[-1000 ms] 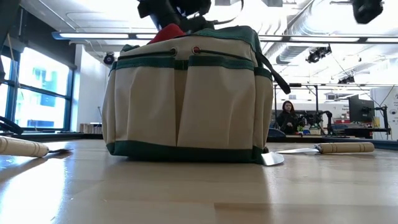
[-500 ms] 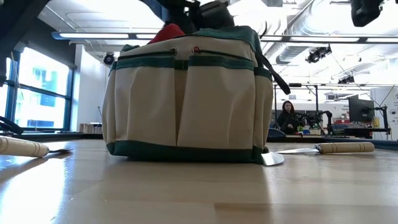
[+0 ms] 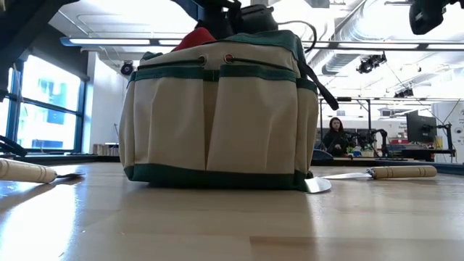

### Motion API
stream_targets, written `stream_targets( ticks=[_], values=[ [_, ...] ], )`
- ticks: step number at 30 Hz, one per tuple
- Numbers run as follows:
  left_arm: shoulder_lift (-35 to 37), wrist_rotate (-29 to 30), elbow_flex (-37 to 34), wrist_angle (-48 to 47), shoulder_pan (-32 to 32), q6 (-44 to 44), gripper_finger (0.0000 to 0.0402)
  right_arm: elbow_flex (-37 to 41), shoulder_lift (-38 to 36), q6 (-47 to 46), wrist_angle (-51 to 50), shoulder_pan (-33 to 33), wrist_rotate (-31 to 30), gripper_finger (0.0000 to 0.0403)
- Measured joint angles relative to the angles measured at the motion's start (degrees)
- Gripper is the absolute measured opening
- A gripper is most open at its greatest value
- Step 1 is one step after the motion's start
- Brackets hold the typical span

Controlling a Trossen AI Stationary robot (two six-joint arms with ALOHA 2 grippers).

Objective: Pick & Place Garden tools in Gardening bag
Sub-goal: Put the green shear scissors into the green gardening bag

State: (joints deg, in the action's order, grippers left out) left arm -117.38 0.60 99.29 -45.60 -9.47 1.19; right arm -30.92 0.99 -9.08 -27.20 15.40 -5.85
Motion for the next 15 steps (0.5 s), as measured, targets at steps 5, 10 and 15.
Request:
stream_targets(
  ticks=[5,10,15],
  values=[
    [-1.0,1.7,0.0,0.3,-1.3,0.1,0.0260,0.0,0.0,0.1,-0.2,0.0,0.0,0.0240],
    [-2.9,0.1,-0.2,-0.5,-2.2,0.5,0.0260,0.0,0.0,0.3,-0.4,0.0,0.0,0.0240],
    [-4.2,-2.8,-0.1,0.3,-1.9,0.6,0.0260,0.0,0.0,0.3,-0.5,0.0,0.0,0.0240]
  ],
)
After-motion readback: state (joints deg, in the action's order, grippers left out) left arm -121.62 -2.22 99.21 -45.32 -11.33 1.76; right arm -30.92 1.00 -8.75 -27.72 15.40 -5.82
